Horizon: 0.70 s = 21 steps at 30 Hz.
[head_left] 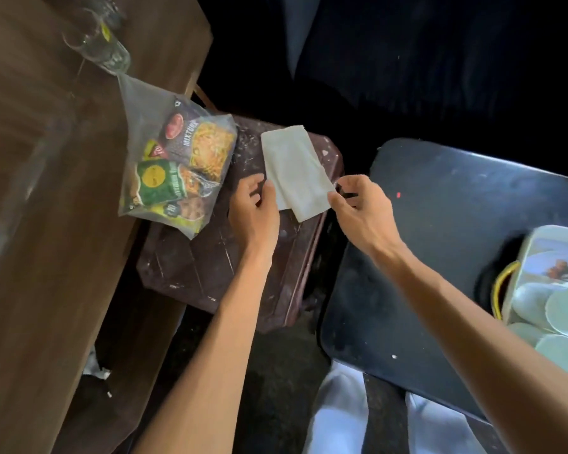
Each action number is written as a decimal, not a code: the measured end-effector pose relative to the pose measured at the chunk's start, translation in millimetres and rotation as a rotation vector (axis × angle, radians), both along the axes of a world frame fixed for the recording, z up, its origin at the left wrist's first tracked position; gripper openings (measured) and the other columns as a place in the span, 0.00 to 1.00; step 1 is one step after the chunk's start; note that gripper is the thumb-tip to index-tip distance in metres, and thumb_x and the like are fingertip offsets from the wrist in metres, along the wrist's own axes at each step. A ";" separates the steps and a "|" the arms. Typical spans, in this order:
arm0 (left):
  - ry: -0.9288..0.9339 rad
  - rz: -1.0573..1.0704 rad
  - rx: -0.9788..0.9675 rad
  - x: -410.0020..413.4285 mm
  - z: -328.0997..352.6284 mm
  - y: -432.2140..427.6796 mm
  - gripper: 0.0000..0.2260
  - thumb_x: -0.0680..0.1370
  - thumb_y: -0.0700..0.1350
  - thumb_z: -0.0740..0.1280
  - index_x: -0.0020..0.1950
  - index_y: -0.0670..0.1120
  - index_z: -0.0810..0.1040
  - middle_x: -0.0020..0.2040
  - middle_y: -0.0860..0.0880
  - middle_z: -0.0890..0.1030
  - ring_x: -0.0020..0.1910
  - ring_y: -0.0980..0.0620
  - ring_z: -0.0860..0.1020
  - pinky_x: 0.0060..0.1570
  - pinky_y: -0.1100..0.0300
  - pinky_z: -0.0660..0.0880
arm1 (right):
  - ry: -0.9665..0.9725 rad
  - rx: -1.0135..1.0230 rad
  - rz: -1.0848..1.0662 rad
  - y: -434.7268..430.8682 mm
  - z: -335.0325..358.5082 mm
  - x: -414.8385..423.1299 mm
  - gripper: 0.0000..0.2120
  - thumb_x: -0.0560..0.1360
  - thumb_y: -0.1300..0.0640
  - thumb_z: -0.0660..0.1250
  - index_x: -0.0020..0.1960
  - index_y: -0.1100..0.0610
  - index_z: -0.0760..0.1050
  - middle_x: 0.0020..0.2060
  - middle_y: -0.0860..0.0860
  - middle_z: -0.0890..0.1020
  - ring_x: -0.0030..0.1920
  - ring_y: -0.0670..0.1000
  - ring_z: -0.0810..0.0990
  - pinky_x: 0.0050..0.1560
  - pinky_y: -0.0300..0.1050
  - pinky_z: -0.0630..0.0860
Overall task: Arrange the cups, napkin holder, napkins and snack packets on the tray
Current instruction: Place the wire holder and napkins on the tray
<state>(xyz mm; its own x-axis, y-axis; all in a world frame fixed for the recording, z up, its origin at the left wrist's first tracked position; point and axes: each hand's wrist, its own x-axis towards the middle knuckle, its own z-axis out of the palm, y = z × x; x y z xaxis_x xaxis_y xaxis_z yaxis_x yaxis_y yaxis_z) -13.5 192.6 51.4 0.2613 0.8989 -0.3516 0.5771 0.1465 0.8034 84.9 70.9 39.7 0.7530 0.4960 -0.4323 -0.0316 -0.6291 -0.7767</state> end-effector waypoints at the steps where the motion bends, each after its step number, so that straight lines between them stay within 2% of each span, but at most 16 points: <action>1: 0.013 -0.006 0.011 2.1 -4.0 6.0 0.12 0.83 0.46 0.64 0.65 0.46 0.79 0.64 0.48 0.81 0.55 0.55 0.77 0.53 0.62 0.74 | -0.014 -0.031 0.001 6.1 -4.4 -1.3 0.19 0.80 0.52 0.64 0.68 0.59 0.73 0.63 0.54 0.77 0.59 0.55 0.78 0.60 0.50 0.76; 3: 0.012 -0.002 -0.017 5.1 -10.4 14.7 0.13 0.83 0.46 0.64 0.66 0.46 0.78 0.66 0.46 0.80 0.56 0.54 0.78 0.51 0.62 0.73 | -0.041 -0.086 -0.015 14.6 -11.5 -3.7 0.18 0.79 0.54 0.64 0.67 0.58 0.72 0.63 0.56 0.75 0.60 0.58 0.75 0.61 0.51 0.75; 5: -0.015 0.023 -0.065 7.2 -14.8 20.1 0.14 0.83 0.46 0.64 0.67 0.45 0.77 0.65 0.46 0.80 0.56 0.52 0.79 0.51 0.60 0.76 | -0.027 -0.099 -0.049 19.5 -16.8 -5.2 0.16 0.79 0.56 0.64 0.66 0.58 0.72 0.62 0.56 0.74 0.59 0.57 0.75 0.58 0.48 0.74; 7: -0.022 0.034 -0.078 8.7 -17.9 23.0 0.14 0.83 0.45 0.64 0.68 0.45 0.76 0.63 0.47 0.81 0.52 0.54 0.79 0.47 0.64 0.76 | -0.020 -0.081 -0.069 23.2 -21.0 -6.1 0.14 0.79 0.58 0.63 0.64 0.57 0.73 0.59 0.53 0.76 0.57 0.54 0.77 0.52 0.42 0.70; 9: -0.038 0.027 -0.097 10.4 -20.2 24.4 0.15 0.82 0.45 0.65 0.69 0.46 0.75 0.59 0.48 0.81 0.50 0.54 0.80 0.48 0.60 0.79 | -0.054 -0.065 -0.075 26.2 -23.6 -6.9 0.11 0.79 0.62 0.63 0.61 0.57 0.75 0.53 0.50 0.77 0.56 0.54 0.76 0.51 0.40 0.68; 13: -0.044 0.020 -0.097 12.0 -22.8 25.9 0.15 0.81 0.44 0.66 0.68 0.47 0.75 0.56 0.50 0.80 0.46 0.60 0.78 0.46 0.60 0.79 | -0.074 -0.023 -0.116 32.4 -24.5 -7.5 0.11 0.78 0.64 0.64 0.60 0.58 0.75 0.54 0.54 0.79 0.48 0.53 0.77 0.48 0.38 0.70; 15: -0.046 0.032 -0.111 13.5 -24.1 26.8 0.15 0.80 0.43 0.67 0.68 0.47 0.75 0.56 0.49 0.81 0.46 0.58 0.79 0.50 0.55 0.82 | -0.066 -0.001 -0.127 35.7 -24.8 -6.9 0.12 0.78 0.63 0.64 0.61 0.58 0.75 0.54 0.54 0.78 0.47 0.53 0.78 0.48 0.42 0.74; 16: -0.042 0.032 -0.118 14.2 -25.0 27.2 0.15 0.80 0.43 0.67 0.67 0.47 0.75 0.56 0.49 0.81 0.45 0.59 0.79 0.49 0.56 0.82 | -0.057 0.007 -0.130 37.1 -24.9 -6.4 0.12 0.78 0.62 0.64 0.61 0.57 0.74 0.54 0.54 0.78 0.47 0.53 0.78 0.49 0.43 0.76; 19: -0.032 0.005 -0.134 16.5 -27.1 28.0 0.16 0.79 0.44 0.69 0.67 0.48 0.75 0.49 0.55 0.81 0.42 0.64 0.78 0.38 0.69 0.76 | -0.050 0.010 -0.123 39.8 -25.8 -5.6 0.12 0.78 0.62 0.64 0.61 0.56 0.74 0.53 0.53 0.78 0.44 0.50 0.75 0.47 0.39 0.74; 21: -0.030 -0.010 -0.144 17.7 -28.4 28.4 0.17 0.79 0.44 0.70 0.67 0.48 0.75 0.45 0.58 0.81 0.41 0.64 0.79 0.35 0.71 0.74 | -0.049 0.006 -0.110 39.6 -26.1 -5.5 0.12 0.78 0.62 0.64 0.62 0.57 0.74 0.53 0.52 0.77 0.46 0.50 0.76 0.47 0.38 0.72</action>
